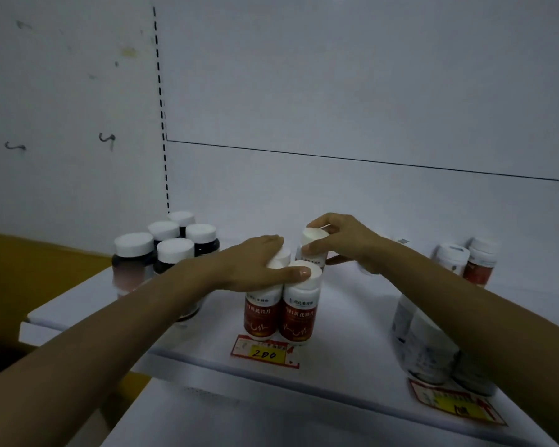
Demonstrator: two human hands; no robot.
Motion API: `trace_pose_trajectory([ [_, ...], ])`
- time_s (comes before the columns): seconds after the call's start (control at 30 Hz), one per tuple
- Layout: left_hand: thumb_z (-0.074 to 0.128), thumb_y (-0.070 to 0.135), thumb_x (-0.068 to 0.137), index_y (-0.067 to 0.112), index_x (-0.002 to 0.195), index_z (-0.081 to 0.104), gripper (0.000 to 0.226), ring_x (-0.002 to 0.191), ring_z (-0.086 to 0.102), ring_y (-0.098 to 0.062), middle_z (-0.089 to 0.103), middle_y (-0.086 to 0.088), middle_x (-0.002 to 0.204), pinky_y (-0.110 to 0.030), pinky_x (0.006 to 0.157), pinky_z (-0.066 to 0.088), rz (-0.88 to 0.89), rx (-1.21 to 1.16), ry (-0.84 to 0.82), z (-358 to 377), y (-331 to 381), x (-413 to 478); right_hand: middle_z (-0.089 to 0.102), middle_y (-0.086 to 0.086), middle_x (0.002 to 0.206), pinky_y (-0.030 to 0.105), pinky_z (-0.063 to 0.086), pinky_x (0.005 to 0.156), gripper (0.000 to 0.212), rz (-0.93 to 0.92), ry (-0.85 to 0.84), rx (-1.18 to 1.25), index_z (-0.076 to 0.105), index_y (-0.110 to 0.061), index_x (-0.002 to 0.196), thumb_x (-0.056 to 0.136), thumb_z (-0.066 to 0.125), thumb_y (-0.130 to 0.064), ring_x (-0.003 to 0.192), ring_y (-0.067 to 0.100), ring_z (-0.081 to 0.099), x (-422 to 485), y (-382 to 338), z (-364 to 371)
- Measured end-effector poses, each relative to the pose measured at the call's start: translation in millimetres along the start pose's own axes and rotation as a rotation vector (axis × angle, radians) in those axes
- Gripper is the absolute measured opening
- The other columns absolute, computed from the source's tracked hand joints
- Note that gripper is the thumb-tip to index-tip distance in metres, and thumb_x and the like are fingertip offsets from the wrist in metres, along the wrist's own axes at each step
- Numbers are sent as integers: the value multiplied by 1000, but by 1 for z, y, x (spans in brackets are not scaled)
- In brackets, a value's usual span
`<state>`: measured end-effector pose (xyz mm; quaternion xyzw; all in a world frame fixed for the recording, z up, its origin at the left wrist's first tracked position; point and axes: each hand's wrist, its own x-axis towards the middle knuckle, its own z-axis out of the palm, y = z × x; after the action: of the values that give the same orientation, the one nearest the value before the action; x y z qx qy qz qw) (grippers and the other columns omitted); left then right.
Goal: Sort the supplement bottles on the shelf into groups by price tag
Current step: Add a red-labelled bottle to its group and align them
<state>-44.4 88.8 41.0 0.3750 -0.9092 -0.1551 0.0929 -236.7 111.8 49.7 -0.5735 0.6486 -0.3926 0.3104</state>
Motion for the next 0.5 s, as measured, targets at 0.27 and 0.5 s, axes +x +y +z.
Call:
trace_pose_trajectory([
  [0.27, 42, 64, 84, 18, 122, 45, 59, 113, 49, -18, 48, -4, 132, -40, 97, 43, 99, -42, 3, 4, -15, 4, 63, 5, 117, 32, 55, 82, 32, 56, -92, 65, 62, -20, 115, 83, 68, -18, 106, 21, 61, -4, 12, 14],
  [0.5, 32, 82, 72, 17, 129, 40, 87, 113, 51, -24, 45, -7, 139, -47, 94, 46, 49, 115, 4, 3, -17, 9, 64, 3, 115, 27, 54, 74, 28, 42, -48, 123, 61, -20, 116, 89, 62, -19, 101, 19, 62, -14, 15, 17],
])
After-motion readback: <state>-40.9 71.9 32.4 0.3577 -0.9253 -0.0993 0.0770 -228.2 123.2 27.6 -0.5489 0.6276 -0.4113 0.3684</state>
